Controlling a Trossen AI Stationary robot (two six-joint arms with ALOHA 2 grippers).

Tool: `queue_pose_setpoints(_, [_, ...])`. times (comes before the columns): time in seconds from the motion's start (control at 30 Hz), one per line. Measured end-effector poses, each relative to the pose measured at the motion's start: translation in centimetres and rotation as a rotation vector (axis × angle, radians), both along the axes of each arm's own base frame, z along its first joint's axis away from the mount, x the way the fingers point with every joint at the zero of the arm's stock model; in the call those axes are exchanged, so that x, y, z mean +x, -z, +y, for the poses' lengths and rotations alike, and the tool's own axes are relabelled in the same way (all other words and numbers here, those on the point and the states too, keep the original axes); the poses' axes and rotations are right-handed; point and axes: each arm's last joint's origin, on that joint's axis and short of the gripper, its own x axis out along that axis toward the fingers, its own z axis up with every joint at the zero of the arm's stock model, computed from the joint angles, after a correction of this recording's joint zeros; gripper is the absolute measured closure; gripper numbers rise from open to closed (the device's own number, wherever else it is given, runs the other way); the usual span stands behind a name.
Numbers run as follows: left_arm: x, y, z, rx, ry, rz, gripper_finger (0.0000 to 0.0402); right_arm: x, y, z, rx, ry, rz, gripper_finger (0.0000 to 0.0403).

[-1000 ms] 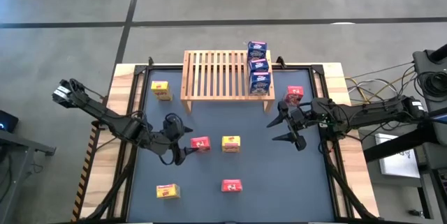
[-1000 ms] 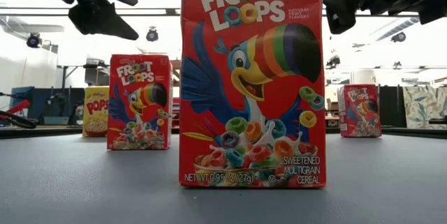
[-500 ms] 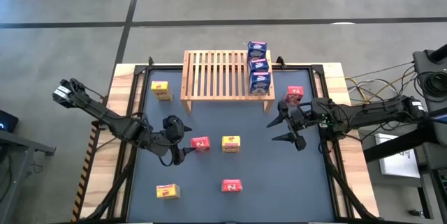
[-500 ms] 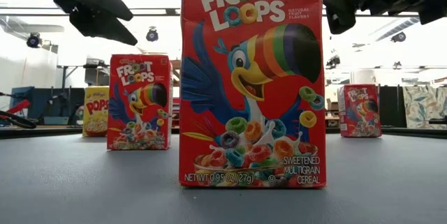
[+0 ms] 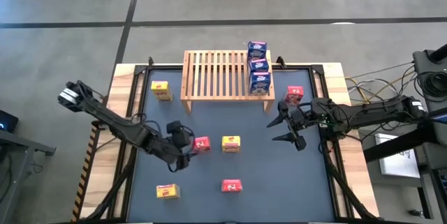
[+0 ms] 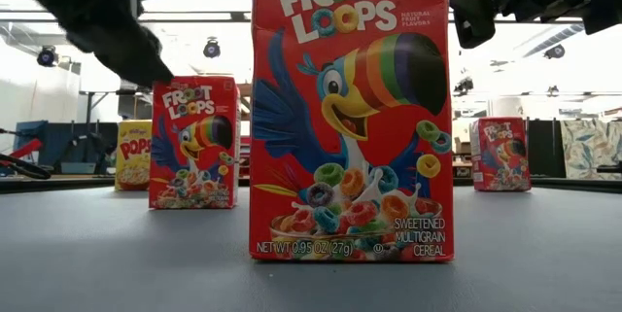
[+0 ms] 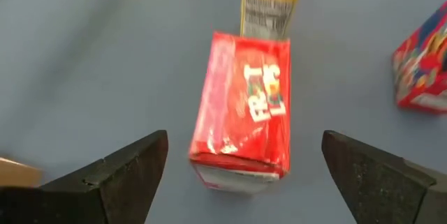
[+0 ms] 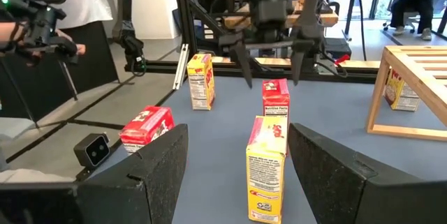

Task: Stack cereal on shelf
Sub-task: Put the middle red cereal box on the shelf

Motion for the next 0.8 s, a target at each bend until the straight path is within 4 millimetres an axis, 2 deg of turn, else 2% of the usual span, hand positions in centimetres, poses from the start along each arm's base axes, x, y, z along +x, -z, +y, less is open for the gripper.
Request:
queue_pose_setpoints(0.2, [0.7, 1.6, -0.4, 0.033, 0.003, 0.060, 0.0041, 0.0, 0.0, 0.0, -0.006, -0.001, -0.002, 0.0168])
queue_pose_setpoints(0.43, [0.9, 2.3, -0.5, 0.055, 0.002, 0.082, 0.0050, 0.0, 0.0, 0.0, -0.007, -0.001, -0.002, 0.0168])
queue_pose_setpoints(0.8, [1.1, 2.4, -0.5, 0.093, 0.020, 0.079, 0.0121, 0.0, 0.0, 0.0, -0.001, -0.001, 0.000, 0.0168])
